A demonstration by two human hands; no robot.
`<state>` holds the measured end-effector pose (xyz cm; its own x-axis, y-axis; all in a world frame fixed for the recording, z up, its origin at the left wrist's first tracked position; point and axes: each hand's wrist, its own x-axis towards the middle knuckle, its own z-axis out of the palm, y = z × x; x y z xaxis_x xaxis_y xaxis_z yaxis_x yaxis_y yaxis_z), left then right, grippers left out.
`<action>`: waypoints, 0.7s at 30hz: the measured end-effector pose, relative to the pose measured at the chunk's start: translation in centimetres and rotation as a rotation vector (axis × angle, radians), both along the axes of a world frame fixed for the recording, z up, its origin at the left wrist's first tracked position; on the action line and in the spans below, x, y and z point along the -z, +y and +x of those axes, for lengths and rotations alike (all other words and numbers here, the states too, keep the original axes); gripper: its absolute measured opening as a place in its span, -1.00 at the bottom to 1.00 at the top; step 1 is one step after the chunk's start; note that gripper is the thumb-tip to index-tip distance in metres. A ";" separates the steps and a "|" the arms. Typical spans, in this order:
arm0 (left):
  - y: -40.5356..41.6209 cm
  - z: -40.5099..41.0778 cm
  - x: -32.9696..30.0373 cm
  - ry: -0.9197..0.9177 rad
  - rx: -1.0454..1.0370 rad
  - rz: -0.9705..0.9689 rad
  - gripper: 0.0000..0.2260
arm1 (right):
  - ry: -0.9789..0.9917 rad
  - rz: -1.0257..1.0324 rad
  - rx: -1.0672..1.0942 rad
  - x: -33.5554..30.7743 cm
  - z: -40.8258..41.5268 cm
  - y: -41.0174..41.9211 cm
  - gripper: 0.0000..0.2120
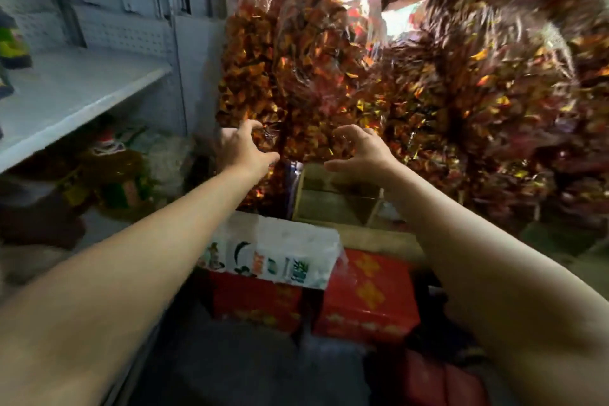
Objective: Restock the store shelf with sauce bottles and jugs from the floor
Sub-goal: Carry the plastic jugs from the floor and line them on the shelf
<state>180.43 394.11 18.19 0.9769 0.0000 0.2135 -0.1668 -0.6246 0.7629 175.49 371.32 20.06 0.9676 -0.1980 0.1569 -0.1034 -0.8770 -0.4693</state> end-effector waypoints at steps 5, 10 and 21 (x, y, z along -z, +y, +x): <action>-10.4 -6.9 1.2 0.030 0.089 -0.016 -0.42 | 0.006 0.032 0.086 0.6 -9.1 -9.9 -0.29; -22.2 -14.6 3.5 0.101 0.212 -0.022 -0.43 | 0.073 -0.013 0.180 2.6 -18.3 -20.7 -0.27; -37.3 -24.2 13.9 0.328 0.382 0.115 -0.48 | 0.265 0.157 0.376 13.7 -30.8 -34.1 -0.24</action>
<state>156.26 356.83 4.27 0.9181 -0.3757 -0.1260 -0.1633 -0.6485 0.7435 144.71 337.22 6.34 0.8269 -0.5433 -0.1450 -0.5334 -0.6763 -0.5081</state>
